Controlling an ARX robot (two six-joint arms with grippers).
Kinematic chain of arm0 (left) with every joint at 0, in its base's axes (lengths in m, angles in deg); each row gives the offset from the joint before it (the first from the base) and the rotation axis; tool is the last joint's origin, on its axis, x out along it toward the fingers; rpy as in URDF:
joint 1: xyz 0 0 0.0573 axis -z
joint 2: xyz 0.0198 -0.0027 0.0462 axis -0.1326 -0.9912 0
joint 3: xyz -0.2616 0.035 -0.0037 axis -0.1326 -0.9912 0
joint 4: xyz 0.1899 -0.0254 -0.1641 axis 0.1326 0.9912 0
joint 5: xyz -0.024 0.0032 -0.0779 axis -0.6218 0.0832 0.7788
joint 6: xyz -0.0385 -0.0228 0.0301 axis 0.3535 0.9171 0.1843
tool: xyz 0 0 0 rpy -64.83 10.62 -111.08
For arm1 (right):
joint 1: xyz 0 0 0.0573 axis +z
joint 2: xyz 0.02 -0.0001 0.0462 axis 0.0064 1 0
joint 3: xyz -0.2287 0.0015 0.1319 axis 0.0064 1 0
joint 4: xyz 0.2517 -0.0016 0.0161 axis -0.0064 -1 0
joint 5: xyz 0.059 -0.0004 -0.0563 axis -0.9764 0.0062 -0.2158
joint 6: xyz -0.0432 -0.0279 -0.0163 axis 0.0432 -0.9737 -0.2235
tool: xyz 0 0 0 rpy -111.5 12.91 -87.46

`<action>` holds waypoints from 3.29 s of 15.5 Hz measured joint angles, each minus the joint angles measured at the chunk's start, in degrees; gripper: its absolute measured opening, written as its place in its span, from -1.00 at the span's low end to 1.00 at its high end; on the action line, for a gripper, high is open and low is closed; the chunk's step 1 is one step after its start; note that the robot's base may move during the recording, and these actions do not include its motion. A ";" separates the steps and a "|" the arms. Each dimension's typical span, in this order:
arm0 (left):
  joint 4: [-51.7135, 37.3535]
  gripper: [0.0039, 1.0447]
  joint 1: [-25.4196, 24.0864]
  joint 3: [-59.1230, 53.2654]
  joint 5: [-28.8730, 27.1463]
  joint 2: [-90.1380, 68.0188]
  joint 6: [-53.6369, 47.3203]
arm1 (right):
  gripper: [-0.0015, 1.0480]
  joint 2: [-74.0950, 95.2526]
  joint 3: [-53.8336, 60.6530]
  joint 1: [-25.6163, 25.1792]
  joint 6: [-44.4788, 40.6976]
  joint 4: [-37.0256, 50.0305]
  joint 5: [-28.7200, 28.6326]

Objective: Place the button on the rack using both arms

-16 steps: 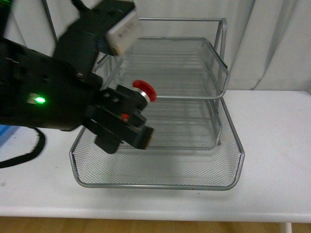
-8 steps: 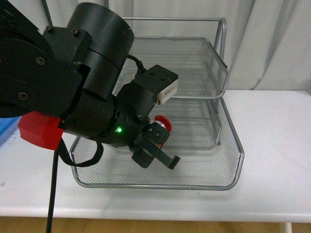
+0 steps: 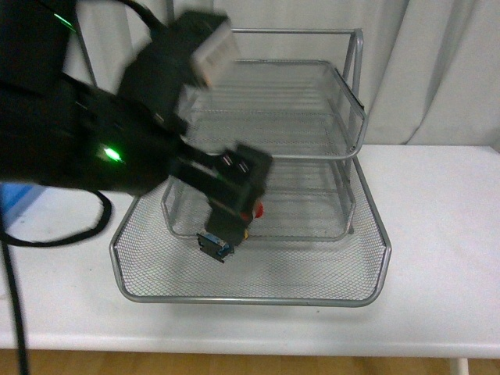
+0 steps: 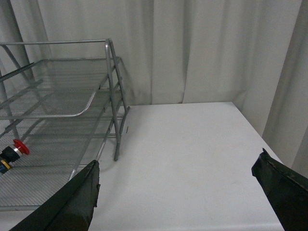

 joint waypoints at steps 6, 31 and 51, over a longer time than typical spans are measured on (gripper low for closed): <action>-38.38 -0.90 -11.10 -35.71 -20.87 23.02 8.20 | 0.87 0.00 0.00 0.00 -0.02 -0.02 -0.13; -0.42 -0.97 -21.42 -45.90 -10.56 74.31 8.41 | 0.87 0.00 0.00 0.00 -0.02 0.00 -0.13; 16.61 0.86 -21.42 -45.88 -10.56 90.49 8.50 | 0.87 36.30 -10.03 -0.66 -4.13 5.81 -4.96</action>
